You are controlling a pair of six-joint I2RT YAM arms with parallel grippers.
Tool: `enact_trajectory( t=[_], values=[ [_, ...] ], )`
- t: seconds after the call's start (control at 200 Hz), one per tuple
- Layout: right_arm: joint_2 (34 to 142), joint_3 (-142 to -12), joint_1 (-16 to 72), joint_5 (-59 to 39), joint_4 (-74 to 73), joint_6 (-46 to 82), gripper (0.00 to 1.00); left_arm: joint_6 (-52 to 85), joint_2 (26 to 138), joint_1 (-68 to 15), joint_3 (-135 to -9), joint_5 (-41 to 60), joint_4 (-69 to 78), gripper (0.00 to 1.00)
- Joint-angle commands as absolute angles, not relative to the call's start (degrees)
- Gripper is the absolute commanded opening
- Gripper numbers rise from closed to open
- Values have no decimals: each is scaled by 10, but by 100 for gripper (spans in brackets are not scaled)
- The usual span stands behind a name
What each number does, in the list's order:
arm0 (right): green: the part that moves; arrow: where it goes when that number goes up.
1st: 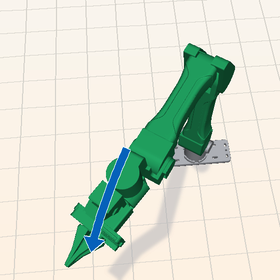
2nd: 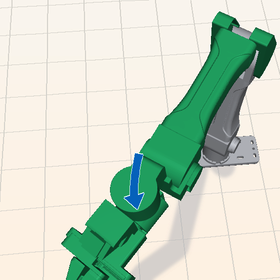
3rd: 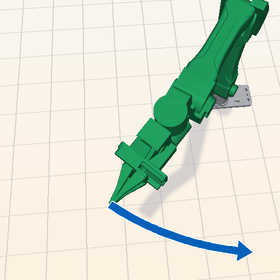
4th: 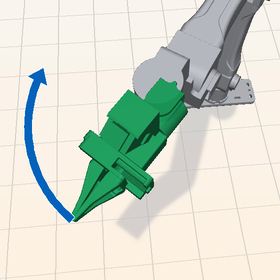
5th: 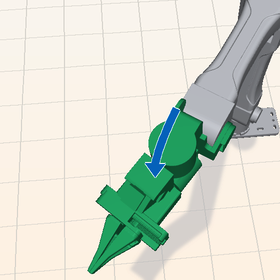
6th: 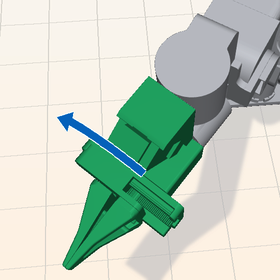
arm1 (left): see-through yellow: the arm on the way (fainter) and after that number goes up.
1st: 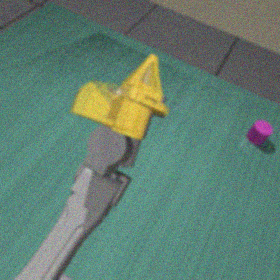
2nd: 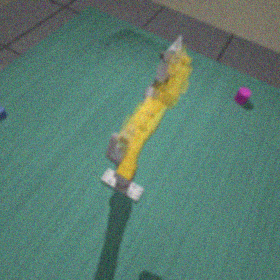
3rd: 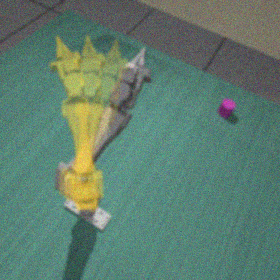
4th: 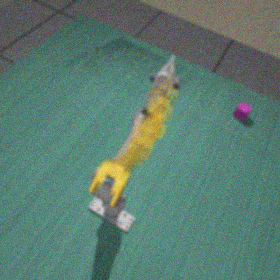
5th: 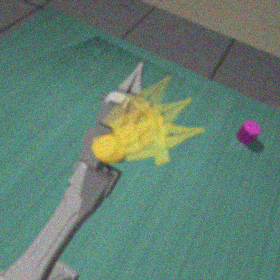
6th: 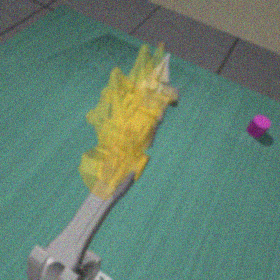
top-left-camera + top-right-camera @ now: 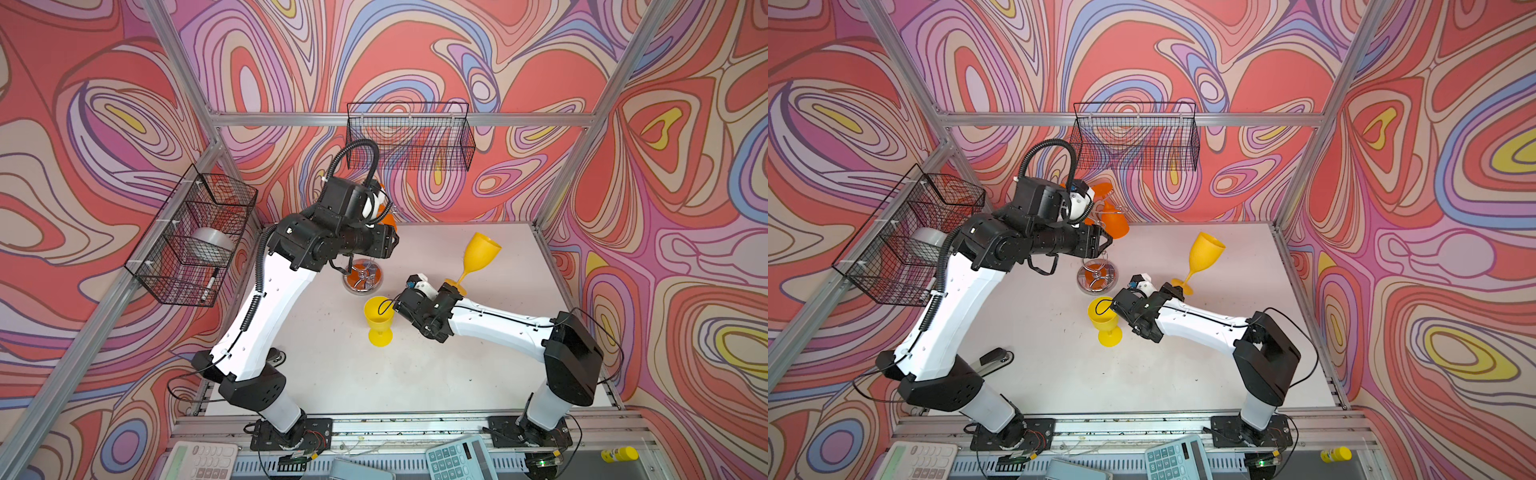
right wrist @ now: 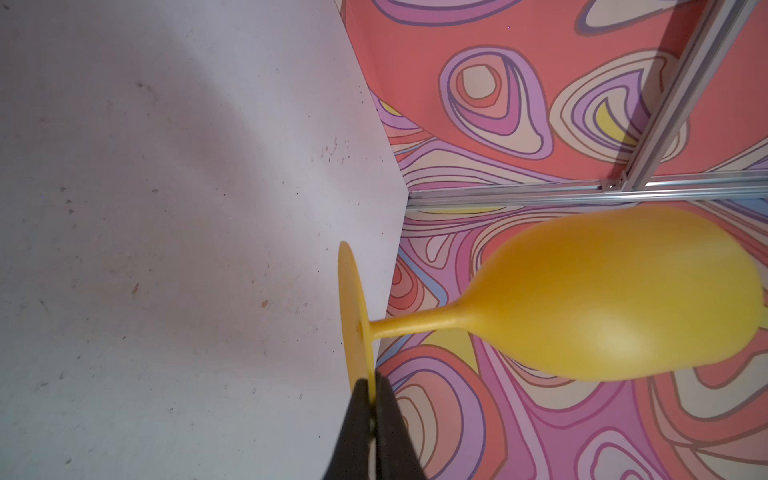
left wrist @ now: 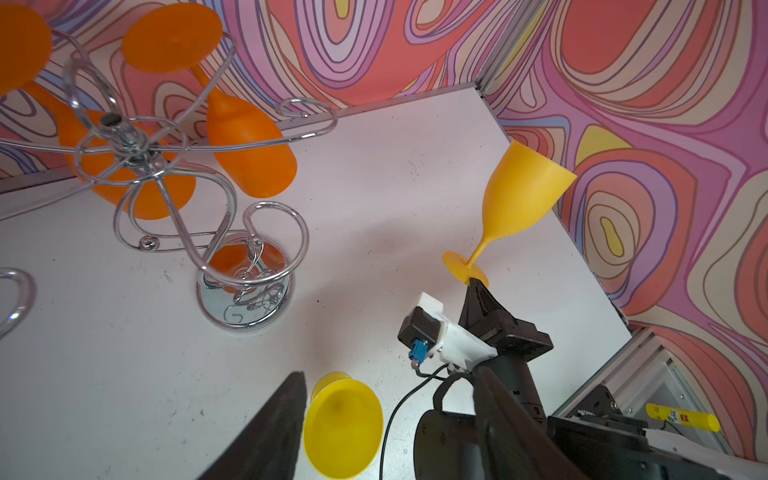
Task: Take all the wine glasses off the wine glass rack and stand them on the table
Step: 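Turn the held glass upright with the right gripper while the left gripper moves above it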
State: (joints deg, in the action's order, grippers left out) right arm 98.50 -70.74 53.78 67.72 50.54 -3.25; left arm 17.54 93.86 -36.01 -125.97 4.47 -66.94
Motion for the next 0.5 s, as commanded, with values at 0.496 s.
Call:
enact_trajectory(
  t=[0.496],
  values=[
    [902,-586,558,751,371,-140,0,208,1029,-437,-1355,33,-724,64]
  ],
)
